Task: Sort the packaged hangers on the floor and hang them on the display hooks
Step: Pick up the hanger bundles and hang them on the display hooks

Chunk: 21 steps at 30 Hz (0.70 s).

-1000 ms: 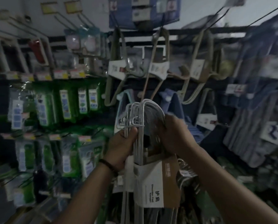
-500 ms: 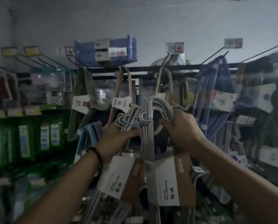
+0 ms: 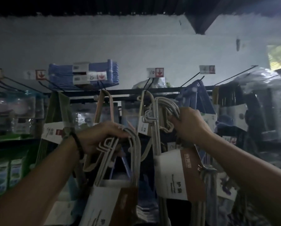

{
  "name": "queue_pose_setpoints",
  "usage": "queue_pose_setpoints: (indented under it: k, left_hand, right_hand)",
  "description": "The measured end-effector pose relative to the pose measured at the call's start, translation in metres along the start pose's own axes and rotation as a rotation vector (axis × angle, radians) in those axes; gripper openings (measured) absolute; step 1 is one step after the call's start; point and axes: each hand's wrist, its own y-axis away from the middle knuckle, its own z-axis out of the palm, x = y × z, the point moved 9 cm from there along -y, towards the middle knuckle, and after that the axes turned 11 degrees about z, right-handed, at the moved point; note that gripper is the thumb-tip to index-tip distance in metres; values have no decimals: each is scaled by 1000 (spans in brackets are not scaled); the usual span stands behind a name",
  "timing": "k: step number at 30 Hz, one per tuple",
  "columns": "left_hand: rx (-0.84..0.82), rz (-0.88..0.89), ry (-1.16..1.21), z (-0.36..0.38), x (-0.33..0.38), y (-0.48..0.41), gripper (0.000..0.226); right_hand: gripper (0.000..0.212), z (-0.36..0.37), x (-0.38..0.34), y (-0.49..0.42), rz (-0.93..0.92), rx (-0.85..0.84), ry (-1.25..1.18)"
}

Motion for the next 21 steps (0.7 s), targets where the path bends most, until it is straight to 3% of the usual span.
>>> queue_pose_setpoints:
  k: [3, 6, 9, 12, 16, 20, 21]
  left_hand:
    - [-26, -33, -255, -8, 14, -23, 28]
    - [-38, -63, -538, -16, 32, -45, 50]
    - [46, -35, -517, -25, 58, -73, 33]
    - [64, 17, -707, -33, 93, -98, 32]
    - [64, 45, -1064, -36, 134, -128, 59]
    - [32, -94, -1260, -42, 131, -158, 90]
    - [35, -129, -1333, -44, 131, -163, 87]
  right_hand:
    - [34, 6, -1, -22, 25, -5, 23]
    - [32, 9, -5, -36, 19, -5, 16]
    - [31, 8, -8, -61, 10, 10, 28]
    - [36, 8, -10, -90, 2, 22, 91]
    - [33, 0, -20, -115, -42, 40, 128]
    - [25, -3, -24, -136, -52, 34, 106]
    - [26, -1, -24, -140, -57, 31, 121]
